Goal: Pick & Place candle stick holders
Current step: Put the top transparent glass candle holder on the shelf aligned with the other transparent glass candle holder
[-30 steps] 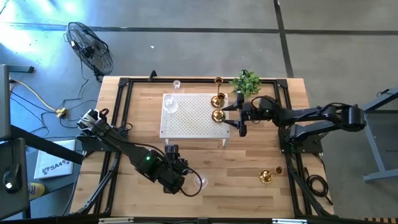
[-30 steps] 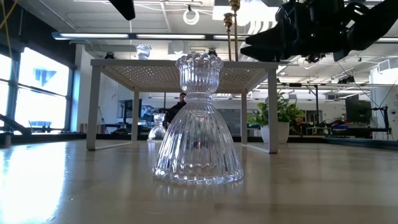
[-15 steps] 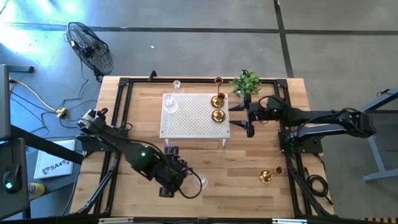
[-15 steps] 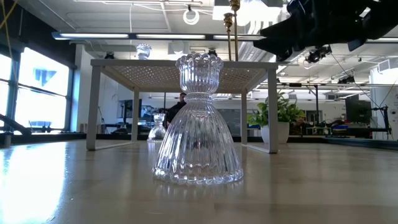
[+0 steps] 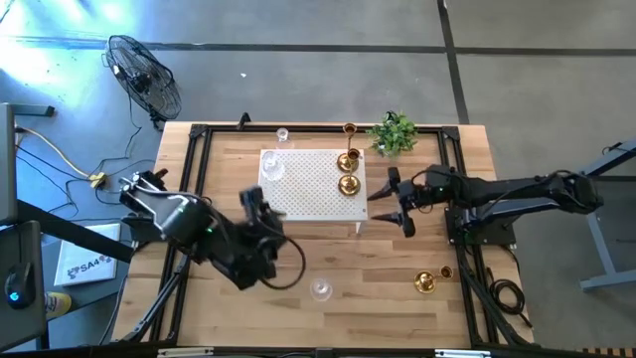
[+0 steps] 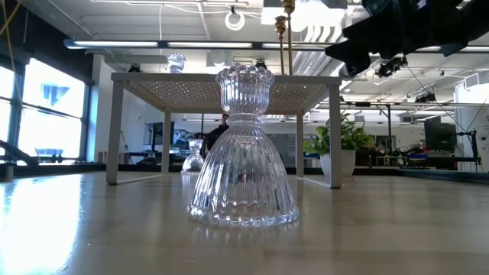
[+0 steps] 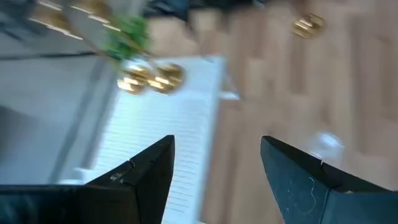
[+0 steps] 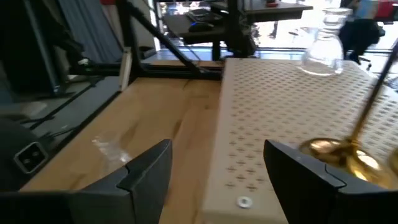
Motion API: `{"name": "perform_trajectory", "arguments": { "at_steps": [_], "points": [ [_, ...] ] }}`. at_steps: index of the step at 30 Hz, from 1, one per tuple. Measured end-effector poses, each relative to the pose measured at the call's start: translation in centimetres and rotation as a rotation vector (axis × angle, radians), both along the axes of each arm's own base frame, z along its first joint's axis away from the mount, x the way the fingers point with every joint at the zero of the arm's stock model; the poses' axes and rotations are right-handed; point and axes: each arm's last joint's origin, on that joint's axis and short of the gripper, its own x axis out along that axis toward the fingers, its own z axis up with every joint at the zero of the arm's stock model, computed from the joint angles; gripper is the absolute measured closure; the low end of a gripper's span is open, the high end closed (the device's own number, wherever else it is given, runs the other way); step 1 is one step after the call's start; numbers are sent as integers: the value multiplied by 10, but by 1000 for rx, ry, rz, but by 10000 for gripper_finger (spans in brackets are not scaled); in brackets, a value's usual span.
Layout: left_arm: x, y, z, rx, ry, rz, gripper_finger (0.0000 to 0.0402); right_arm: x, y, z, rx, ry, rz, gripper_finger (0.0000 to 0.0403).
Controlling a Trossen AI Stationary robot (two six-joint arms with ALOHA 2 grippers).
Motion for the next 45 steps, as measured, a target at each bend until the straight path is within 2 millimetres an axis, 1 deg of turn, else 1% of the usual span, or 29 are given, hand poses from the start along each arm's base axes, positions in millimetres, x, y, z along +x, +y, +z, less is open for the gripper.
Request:
{"name": "perform_trajectory", "arguments": {
  "at_steps": [2, 4, 7, 10, 16, 20, 23, 28, 34, 36, 40, 45],
  "points": [
    [-6, 6, 10, 54, -42, 43, 167, 0, 6, 0, 0, 0, 29, 157],
    [-7, 14, 18, 80, -82, 87, 167, 0, 11, 0, -1, 0, 57, 157],
    [-7, 23, 24, 84, -114, 127, 167, 1, 19, 1, -2, -7, 97, 157],
    [-5, 36, 27, 107, -110, 158, 167, 0, 28, 1, -2, -7, 144, 157],
    [7, 65, 26, 217, -14, 163, 167, -2, 47, 1, -2, -17, 240, 157],
    [16, 86, 21, 236, 132, 47, 167, -4, 57, 2, -2, -24, 280, 157],
    [20, 102, 20, 197, 172, 30, 167, -5, 62, 3, 7, -23, 251, 157],
    [23, 124, 20, 149, 158, 132, 167, -6, 69, 2, 15, -18, 188, 157],
    [26, 150, 19, 245, 145, 323, 167, -9, 78, 2, 46, -6, 153, 157],
    [25, 162, 20, 228, 151, 352, 167, -10, 81, 2, 55, -3, 137, 157],
    [24, 189, 17, 153, 199, 345, 167, -12, 85, 2, 72, -2, 73, 157],
    [17, 226, 16, 90, 235, 386, 167, -14, 90, 2, 89, -5, -7, 157]
  ]
}}
